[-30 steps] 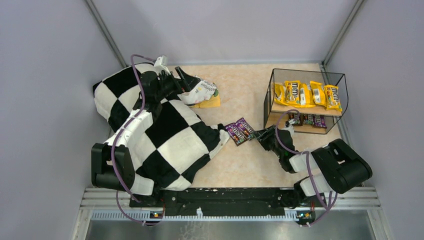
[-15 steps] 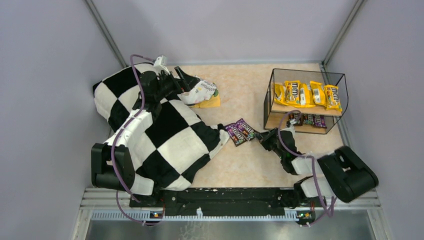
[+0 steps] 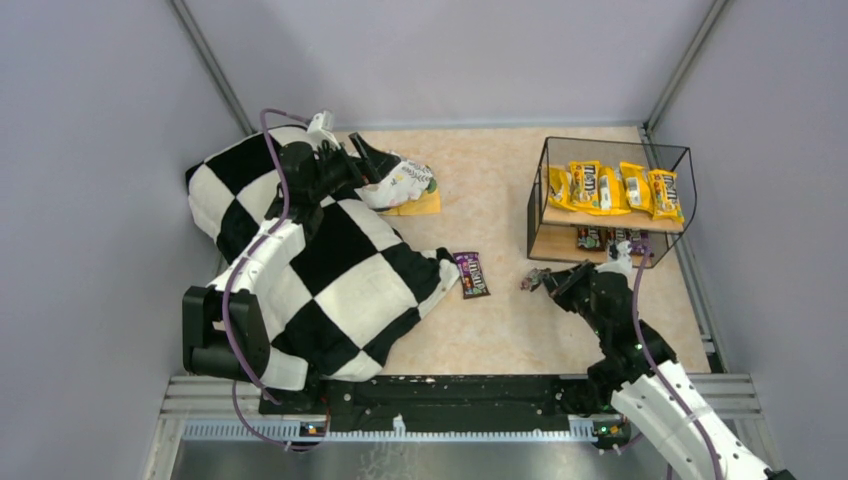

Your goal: Place and organize the candy bags onto the shelf

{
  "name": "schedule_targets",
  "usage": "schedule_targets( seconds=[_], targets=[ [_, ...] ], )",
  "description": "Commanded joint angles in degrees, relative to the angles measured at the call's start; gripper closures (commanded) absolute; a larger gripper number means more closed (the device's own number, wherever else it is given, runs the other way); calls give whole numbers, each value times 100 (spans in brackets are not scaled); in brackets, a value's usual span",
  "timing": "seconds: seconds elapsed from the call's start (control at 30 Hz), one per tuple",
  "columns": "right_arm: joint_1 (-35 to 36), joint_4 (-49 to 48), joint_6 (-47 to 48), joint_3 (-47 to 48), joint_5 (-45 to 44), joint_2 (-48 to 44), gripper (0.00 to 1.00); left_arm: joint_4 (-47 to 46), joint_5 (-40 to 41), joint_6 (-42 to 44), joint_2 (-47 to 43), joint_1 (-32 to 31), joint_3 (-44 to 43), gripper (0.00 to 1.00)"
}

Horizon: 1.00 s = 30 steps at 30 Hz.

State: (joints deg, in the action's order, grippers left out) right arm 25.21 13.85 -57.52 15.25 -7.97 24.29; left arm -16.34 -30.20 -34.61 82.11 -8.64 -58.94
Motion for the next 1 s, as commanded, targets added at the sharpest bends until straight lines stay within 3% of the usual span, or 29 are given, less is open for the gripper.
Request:
schedule_targets(
  seconds=[0.0, 0.23, 0.6, 0.97],
  targets=[
    [-42, 1853, 241, 704, -379, -403, 100, -202, 12, 64, -11, -31, -118, 2],
    [-123, 1935, -82, 1391, -978, -131, 100, 27, 264, 380, 9, -230, -179, 2],
    [-889, -283, -1406, 646, -852, 308, 100, 120, 372, 517, -49, -322, -232, 1],
    [-1036, -1556, -1571, 567, -1294, 1131, 100, 128, 306, 490, -30, -305, -263, 1]
  ],
)
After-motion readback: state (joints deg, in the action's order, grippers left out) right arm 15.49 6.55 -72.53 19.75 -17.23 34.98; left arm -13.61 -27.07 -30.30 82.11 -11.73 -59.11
